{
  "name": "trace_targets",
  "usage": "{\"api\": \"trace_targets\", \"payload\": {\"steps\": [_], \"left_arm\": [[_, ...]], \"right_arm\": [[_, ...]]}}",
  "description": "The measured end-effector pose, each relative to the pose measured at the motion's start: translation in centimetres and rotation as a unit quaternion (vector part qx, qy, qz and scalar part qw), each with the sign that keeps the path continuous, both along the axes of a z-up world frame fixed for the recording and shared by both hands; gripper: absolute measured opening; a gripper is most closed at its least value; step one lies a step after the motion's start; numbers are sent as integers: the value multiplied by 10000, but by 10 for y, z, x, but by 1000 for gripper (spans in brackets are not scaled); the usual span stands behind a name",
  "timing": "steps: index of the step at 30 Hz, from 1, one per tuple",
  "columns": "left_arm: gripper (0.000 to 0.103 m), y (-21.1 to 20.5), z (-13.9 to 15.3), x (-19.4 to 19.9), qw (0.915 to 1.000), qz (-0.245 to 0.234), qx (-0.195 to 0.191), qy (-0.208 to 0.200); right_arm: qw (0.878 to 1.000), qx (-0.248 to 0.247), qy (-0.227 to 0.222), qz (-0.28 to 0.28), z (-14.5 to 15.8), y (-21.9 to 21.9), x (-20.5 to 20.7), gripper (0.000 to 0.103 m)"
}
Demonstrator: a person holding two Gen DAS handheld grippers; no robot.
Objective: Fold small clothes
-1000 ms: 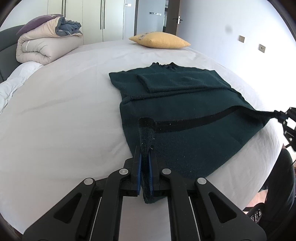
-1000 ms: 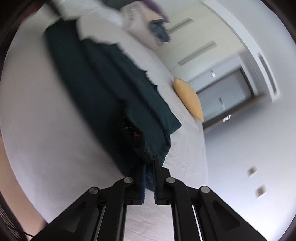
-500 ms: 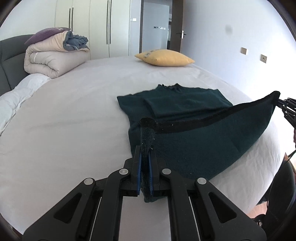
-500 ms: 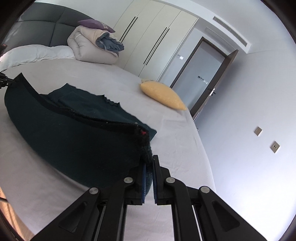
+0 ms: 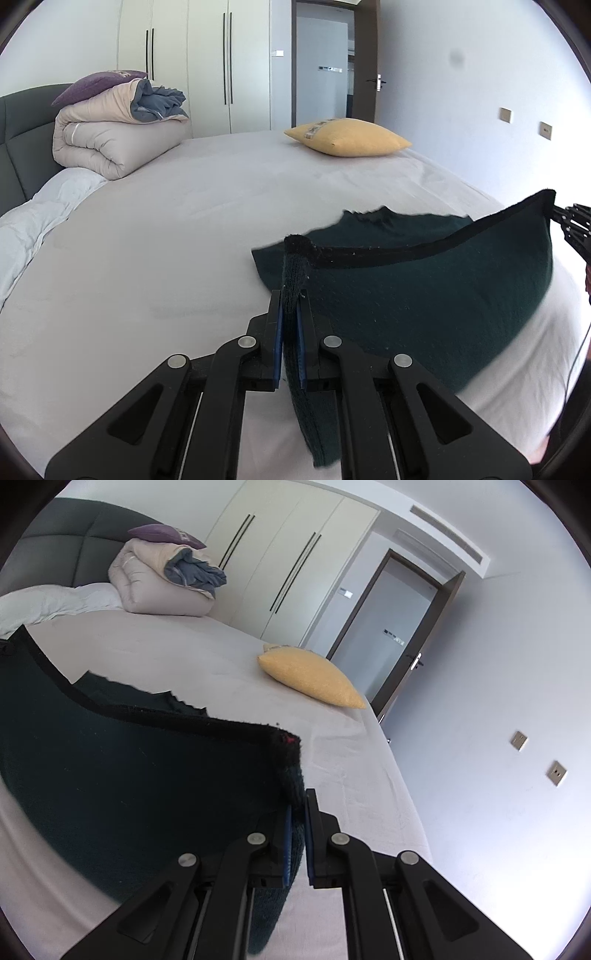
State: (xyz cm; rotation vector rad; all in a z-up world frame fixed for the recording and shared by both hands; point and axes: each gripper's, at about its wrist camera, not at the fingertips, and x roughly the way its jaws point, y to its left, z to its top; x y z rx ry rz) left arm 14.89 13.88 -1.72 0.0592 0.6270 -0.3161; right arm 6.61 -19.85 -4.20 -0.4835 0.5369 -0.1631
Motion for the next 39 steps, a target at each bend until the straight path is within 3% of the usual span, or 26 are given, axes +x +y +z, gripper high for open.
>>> {"api": "trace_targets", "payload": {"steps": [9,17,29,36,37,39], "left_arm": [[5,-16,-29,120,9992,181,25,356],[5,-32,-71,204,9968,296,66,735],[5,-44,-129,253,9919,491,75,1173],[9,-48,-138,260,9919,579,135,1125],[9,-45,-137,260,9917,612,51,1129],[9,-39,-133,259,9918,598,-106,1125]], "right_arm": [[9992,161,338,-169,-34,-22,87,7],[9925,756,782,-554,-73,-57,147,7],[9806,1340,1132,-876,-102,-88,184,7],[9779,1411,1204,-968,-112,-92,186,7],[9778,1424,1167,-1004,-111,-94,185,7],[9767,1507,1061,-1097,-108,-99,181,20]]}}
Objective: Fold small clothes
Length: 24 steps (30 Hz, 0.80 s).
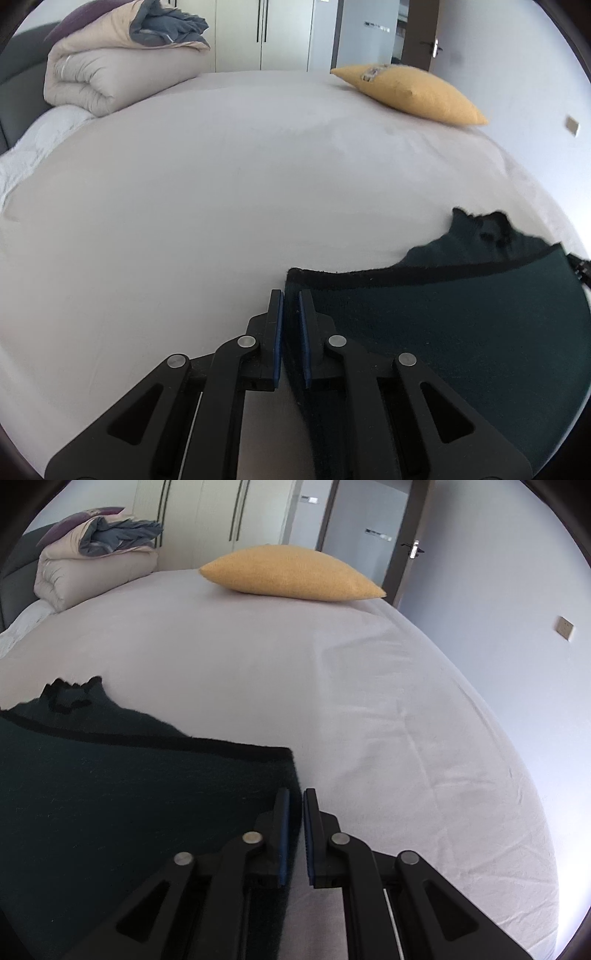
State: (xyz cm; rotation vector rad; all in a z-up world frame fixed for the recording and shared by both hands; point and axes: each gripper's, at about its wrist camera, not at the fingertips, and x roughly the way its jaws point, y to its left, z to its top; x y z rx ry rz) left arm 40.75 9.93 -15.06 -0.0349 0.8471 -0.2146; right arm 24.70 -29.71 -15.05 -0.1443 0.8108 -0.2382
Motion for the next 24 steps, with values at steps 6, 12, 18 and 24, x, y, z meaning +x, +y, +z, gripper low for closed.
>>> {"api": "trace_targets", "payload": {"steps": [6,12,18,24], "left_arm": [[11,12,18,-9,9992,199,266,-203],[11,43,36,-22,9985,480,-143,-239],[11,39,49,-67,9993,151,-272,-187],[11,-17,52,-109,9985,-491,-149,-180]], "right_arm": [[9966,449,-344,-595,17,-26,-23,50],[9927,741,-499,-804,33,-32,-42,50],[9949,257,-818,-540,72,11,-63,51],[9849,815,-1411,-589,91,32,-117,61]]}}
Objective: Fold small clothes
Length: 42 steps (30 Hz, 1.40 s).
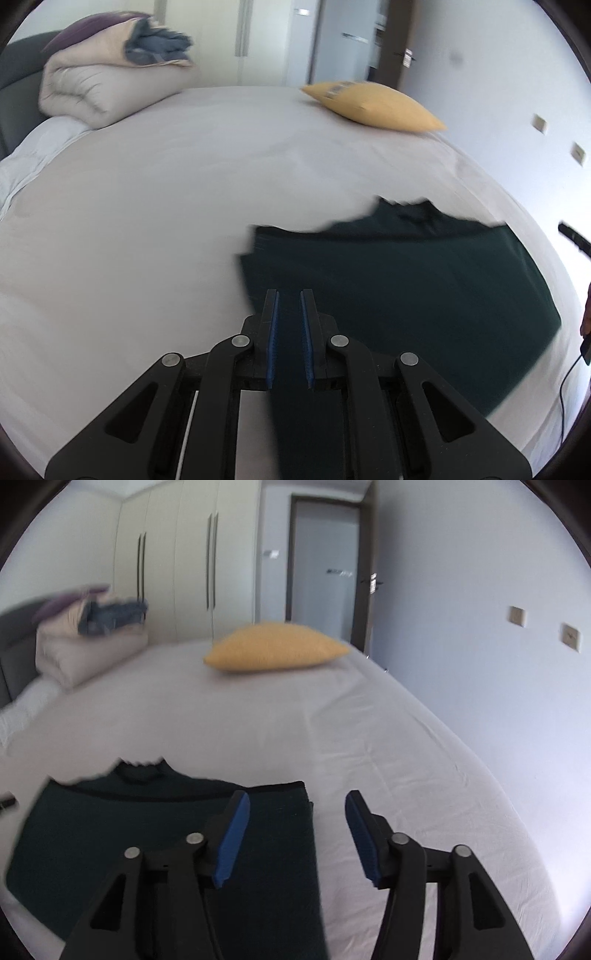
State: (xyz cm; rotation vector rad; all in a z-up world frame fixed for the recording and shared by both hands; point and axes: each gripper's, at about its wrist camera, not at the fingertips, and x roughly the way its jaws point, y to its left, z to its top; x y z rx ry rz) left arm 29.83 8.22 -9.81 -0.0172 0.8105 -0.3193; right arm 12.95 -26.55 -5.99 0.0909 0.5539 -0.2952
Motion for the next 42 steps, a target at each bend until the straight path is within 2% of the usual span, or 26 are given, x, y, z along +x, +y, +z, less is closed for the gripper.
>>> {"api": "trace_targets", "payload": {"steps": [3,6,8,10,12,15,17,20,25,27,29,31,33,34,35,36,37,39,42], "left_arm": [[11,-32,-1,-12,9992,-244,288,-96],[11,-57,-12,-14,9982,-363,480,17],[11,-65,-25,-12,9972,-334,625,253],[11,-67,-40,-7,9970,-251,593,419],[11,-64,-45,-6,9980,-151,489,368],[11,-62,-49,-3,9977,-137,569,351],[11,-57,-53,0,9981,-114,470,376],[11,-48,-56,2,9988,-71,266,398],[11,-36,-56,0,9990,-3,48,446],[11,-30,-54,-4,9988,72,-49,475],[11,-28,-54,-7,9987,145,-158,454],[11,-24,-55,-9,9984,184,-266,454],[11,-19,-56,-8,9976,202,-433,506],[11,-15,-57,-8,9968,201,-547,550],[11,-13,-57,-7,9963,195,-604,576],[11,-10,-58,-7,9959,185,-660,598],[11,-8,-58,-8,9956,178,-687,610],[11,-4,-58,-13,9957,180,-673,612],[11,6,-56,-21,9944,274,-783,660]], "right_arm": [[9978,594,61,-305,-13,-13,-20,61],[9950,916,405,54,-36,-6,-23,61],[9914,1158,468,380,-47,3,-22,61],[9877,1348,493,617,-54,11,-11,61],[9876,1304,483,729,-57,19,-3,61],[9878,1241,492,801,-63,20,3,65],[9848,1417,719,702,-76,12,12,65],[9826,1513,782,740,-88,3,13,64],[9857,1366,909,387,-80,-4,13,64],[9809,1699,688,654,-67,1,8,64],[9802,1634,624,923,-60,16,8,64],[9744,1684,719,1301,-62,32,14,65],[9705,1744,920,1389,-73,38,21,68],[9690,1771,1083,1342,-82,37,25,74],[9676,1828,1138,1316,-91,32,28,74],[9671,1921,1013,1328,-94,26,26,73],[9654,2065,852,1345,-93,20,22,72],[9639,2264,816,1143,-89,9,17,67],[9719,2128,804,602,-77,-4,4,64]]}}
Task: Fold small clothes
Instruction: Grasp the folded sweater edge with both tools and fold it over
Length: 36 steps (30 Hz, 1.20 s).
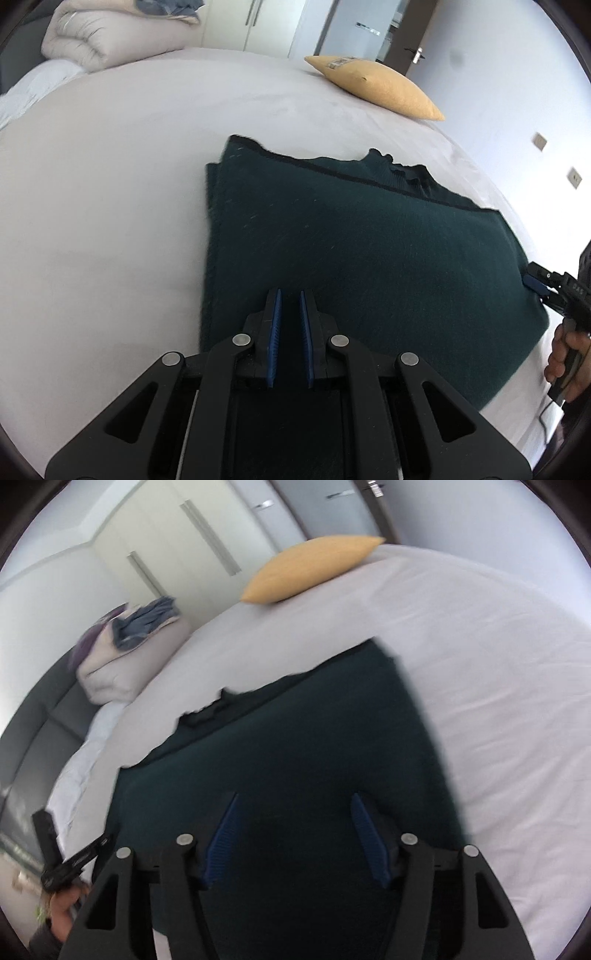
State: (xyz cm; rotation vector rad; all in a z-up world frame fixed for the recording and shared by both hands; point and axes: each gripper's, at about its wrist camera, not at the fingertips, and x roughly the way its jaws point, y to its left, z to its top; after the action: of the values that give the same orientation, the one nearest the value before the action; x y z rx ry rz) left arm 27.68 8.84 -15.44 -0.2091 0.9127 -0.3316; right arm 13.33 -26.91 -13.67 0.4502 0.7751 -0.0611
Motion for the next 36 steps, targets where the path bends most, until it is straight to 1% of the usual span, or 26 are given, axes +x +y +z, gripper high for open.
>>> {"api": "trace_targets", "payload": {"steps": [3,4,5,6,8,9,11,12,13,14,15,16,18,19,21,23,24,26,28,29,31,33,34,35,36], "left_arm": [[11,22,13,-22,9993,339,-166,-42],[11,29,16,-29,9987,476,-173,-55],[11,39,18,-37,9976,633,-274,-45],[11,52,18,-46,9956,807,-475,14],[11,76,12,-62,9879,1150,-1006,275],[11,84,7,-68,9832,1264,-1239,437],[11,98,-3,-83,9706,1443,-1770,765],[16,101,-7,-89,9645,1512,-1990,859],[28,105,-10,-96,9582,1577,-2206,912],[41,110,-14,-104,9496,1667,-2482,940],[69,113,-16,-107,9438,1699,-2677,936],[76,117,-16,-109,9353,1692,-2991,847],[77,121,-12,-106,9348,1673,-2986,945],[77,124,-10,-100,9337,1568,-3058,1001],[77,127,-9,-89,9285,1288,-3309,1090],[77,125,-13,-73,9292,987,-3287,1371],[77,125,-16,-67,9273,908,-3323,1467],[77,123,-26,-54,9182,756,-3489,1715],[77,123,-30,-44,9113,825,-3577,1862],[77,122,-29,-38,9117,787,-3555,1904],[77,111,-28,-26,9171,563,-3360,2071],[77,102,-28,-16,9192,346,-3230,2224],[77,98,-28,-10,9191,291,-3199,2282],[76,95,-29,-5,9170,260,-3219,2342],[75,95,-31,-2,9125,254,-3316,2380]], "right_arm": [[9994,180,-114,-263,16,-4,-17,65],[9993,237,-206,-223,21,-3,-22,66],[9991,280,-283,-156,25,2,-25,67],[9988,343,-357,-36,29,10,-28,68],[9978,508,-387,193,31,25,-27,71],[9965,651,-375,353,29,36,-25,71],[9945,837,-304,549,25,51,-21,71],[9934,924,-234,631,21,61,-19,71],[9925,995,-186,687,18,67,-16,71],[9913,1070,-136,750,15,74,-14,71],[9897,1148,-45,848,11,82,-11,71],[9885,1191,59,925,8,89,-9,71],[9858,1283,210,1066,3,97,-5,71],[9837,1364,238,1150,2,101,-4,71],[9808,1473,252,1253,2,104,-3,71],[9792,1544,263,1289,1,107,-1,71],[9782,1591,283,1302,0,108,2,71],[9766,1667,303,1323,-3,111,6,71],[9750,1728,364,1352,-6,111,9,71],[9743,1732,389,1384,-7,112,10,71],[9735,1702,445,1461,-8,116,19,71],[9723,1704,491,1521,-10,118,26,71],[9720,1725,507,1514,-11,119,30,71],[9717,1749,532,1497,-12,119,35,71],[9712,1779,566,1482,-14,119,39,71]]}}
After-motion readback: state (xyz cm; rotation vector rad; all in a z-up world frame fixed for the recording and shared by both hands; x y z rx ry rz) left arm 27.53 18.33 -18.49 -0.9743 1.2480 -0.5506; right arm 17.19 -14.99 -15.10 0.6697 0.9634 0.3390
